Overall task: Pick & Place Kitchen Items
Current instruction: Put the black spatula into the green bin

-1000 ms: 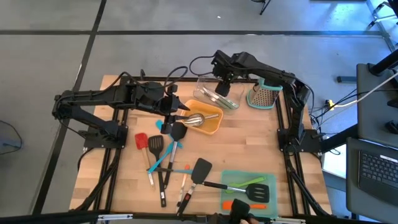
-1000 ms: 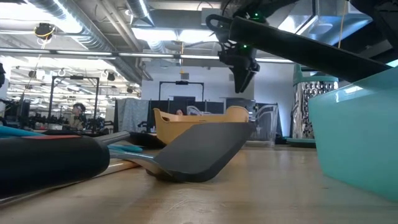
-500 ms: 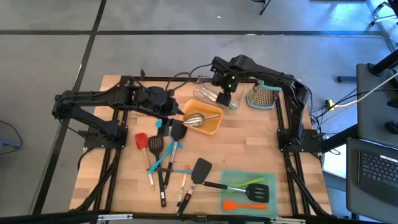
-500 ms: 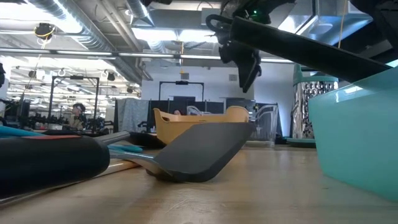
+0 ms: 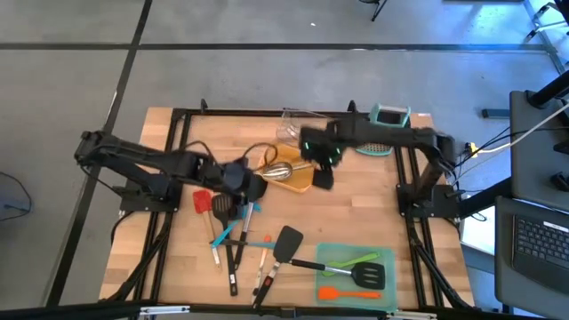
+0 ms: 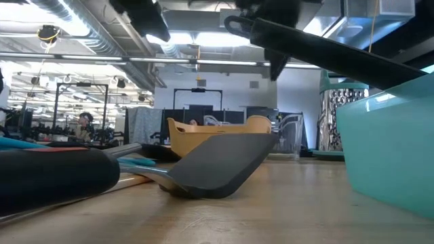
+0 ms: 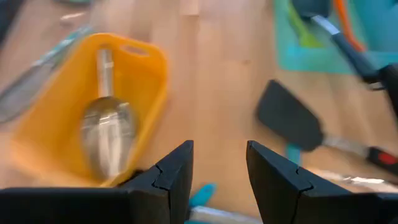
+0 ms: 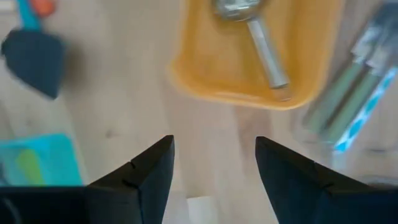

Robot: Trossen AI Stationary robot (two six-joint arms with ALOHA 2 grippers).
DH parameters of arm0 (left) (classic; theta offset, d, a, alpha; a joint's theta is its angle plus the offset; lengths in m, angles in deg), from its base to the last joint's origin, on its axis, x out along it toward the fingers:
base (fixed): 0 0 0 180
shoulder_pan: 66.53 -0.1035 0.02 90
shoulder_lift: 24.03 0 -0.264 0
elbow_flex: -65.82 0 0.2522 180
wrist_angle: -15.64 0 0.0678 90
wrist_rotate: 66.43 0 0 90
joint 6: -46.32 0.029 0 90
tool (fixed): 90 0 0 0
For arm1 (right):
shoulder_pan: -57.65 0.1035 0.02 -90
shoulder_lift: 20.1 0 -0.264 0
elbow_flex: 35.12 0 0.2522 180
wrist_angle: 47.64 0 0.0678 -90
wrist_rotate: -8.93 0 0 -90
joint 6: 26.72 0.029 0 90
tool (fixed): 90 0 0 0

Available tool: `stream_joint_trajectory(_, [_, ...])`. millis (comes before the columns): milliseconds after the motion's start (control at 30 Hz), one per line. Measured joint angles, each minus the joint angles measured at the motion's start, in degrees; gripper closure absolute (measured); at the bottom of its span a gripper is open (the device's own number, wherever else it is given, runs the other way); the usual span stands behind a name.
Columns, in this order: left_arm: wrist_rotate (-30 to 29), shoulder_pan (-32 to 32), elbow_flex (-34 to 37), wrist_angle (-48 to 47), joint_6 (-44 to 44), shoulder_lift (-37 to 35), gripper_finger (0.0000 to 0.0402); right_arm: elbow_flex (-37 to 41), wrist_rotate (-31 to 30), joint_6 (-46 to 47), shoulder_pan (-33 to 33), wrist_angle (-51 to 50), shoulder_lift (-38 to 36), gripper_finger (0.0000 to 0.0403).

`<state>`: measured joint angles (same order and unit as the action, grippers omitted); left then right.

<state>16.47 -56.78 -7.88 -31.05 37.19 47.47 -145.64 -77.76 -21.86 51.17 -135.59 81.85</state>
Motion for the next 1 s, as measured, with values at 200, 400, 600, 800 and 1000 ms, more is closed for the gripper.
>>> stream_joint_trajectory(200, [-8.06, 8.57, 7.69, 17.33, -3.70, -0.15, 0.0258, 12.39, -7.12, 7.68, 14.45, 12.65, -10.49, 0.0176])
stream_joint_trajectory(400, [-13.87, 14.66, 14.27, 42.71, -0.18, 0.05, 0.0258, 26.49, -12.66, 12.69, 25.85, 31.42, -22.73, 0.0176])
stream_joint_trajectory(600, [-14.48, 16.86, 18.89, 57.00, 2.84, 0.05, 0.0258, 37.56, -21.64, 14.22, 31.19, 45.55, -30.44, 0.0176])
stream_joint_trajectory(800, [-17.18, 16.66, 21.70, 60.03, 2.45, 1.17, 0.0258, 44.79, -32.41, 19.07, 30.45, 49.23, -31.24, 0.0176])
stream_joint_trajectory(1000, [-20.54, 16.20, 22.09, 62.24, 5.80, 3.36, 0.0258, 47.41, -33.21, 18.41, 27.20, 52.93, -31.17, 0.0176])
